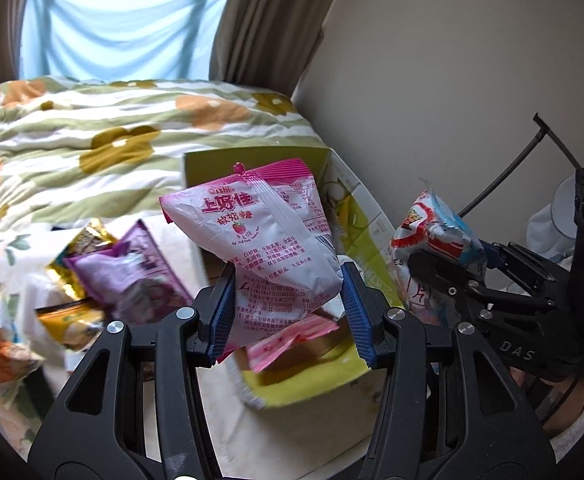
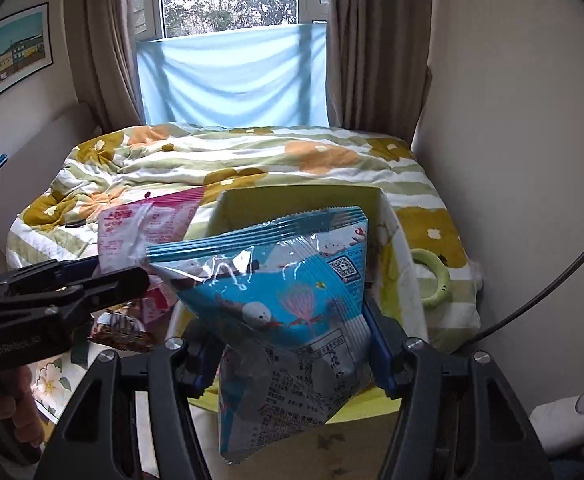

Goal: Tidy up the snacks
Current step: 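Carry both bags over the cardboard box and open both tools to drop them inside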

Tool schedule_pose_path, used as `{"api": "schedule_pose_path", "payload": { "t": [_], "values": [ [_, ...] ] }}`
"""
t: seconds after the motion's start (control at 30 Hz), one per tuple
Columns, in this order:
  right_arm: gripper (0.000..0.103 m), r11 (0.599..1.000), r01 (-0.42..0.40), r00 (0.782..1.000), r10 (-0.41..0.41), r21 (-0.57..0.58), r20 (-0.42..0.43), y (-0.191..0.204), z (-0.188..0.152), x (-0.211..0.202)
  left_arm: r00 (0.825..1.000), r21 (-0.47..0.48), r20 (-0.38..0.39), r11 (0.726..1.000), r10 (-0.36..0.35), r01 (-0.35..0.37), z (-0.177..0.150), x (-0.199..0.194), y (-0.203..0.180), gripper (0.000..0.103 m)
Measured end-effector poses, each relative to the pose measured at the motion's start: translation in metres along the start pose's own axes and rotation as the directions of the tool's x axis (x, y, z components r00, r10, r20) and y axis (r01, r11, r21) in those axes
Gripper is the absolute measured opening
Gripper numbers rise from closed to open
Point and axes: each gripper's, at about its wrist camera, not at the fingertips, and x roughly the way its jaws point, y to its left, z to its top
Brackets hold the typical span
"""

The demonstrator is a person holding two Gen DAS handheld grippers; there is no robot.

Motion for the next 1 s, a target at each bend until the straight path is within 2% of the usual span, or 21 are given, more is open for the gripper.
{"api": "schedule_pose_path", "payload": {
  "t": [0.23, 0.3, 0.37, 0.4, 0.43, 0.6, 0.83, 1.0],
  "values": [
    [0.057, 0.999, -0.037, 0.999, 0.037, 0.009, -0.028, -0.049, 0.002, 0.018, 0.997, -0.035, -0.068, 0.999, 0.031, -0.034, 0.001, 0.067, -0.025, 0.047],
    [0.057, 0.998, -0.055, 0.998, 0.055, 0.011, -0.036, -0.057, 0.002, 0.022, 0.994, -0.045, -0.085, 0.997, 0.063, -0.067, -0.002, 0.078, -0.028, 0.049],
    [0.057, 0.997, -0.074, 0.996, 0.075, 0.012, -0.047, -0.065, 0.001, 0.026, 0.991, -0.054, -0.099, 0.994, 0.092, -0.098, -0.005, 0.085, -0.03, 0.062],
    [0.057, 0.996, -0.09, 0.994, 0.09, 0.017, -0.055, -0.069, 0.001, 0.027, 0.989, -0.054, -0.1, 0.992, 0.109, -0.115, -0.007, 0.085, -0.03, 0.086],
    [0.057, 0.995, -0.1, 0.993, 0.101, 0.02, -0.061, -0.072, 0.001, 0.029, 0.987, -0.051, -0.094, 0.989, 0.133, -0.138, -0.008, 0.084, -0.031, 0.103],
    [0.057, 0.987, -0.156, 0.984, 0.159, 0.045, -0.077, -0.085, 0.002, 0.032, 0.967, -0.02, -0.068, 0.969, 0.245, -0.247, -0.017, 0.069, -0.033, 0.102],
    [0.057, 0.974, -0.222, 0.969, 0.225, 0.043, -0.098, -0.081, 0.008, 0.035, 0.949, -0.049, -0.058, 0.949, 0.31, -0.313, -0.026, 0.044, -0.016, 0.102],
    [0.058, 0.975, -0.218, 0.967, 0.223, 0.051, -0.125, -0.073, 0.006, 0.053, 0.939, -0.059, -0.075, 0.939, 0.335, -0.339, -0.029, 0.038, -0.013, 0.102]
  ]
}}
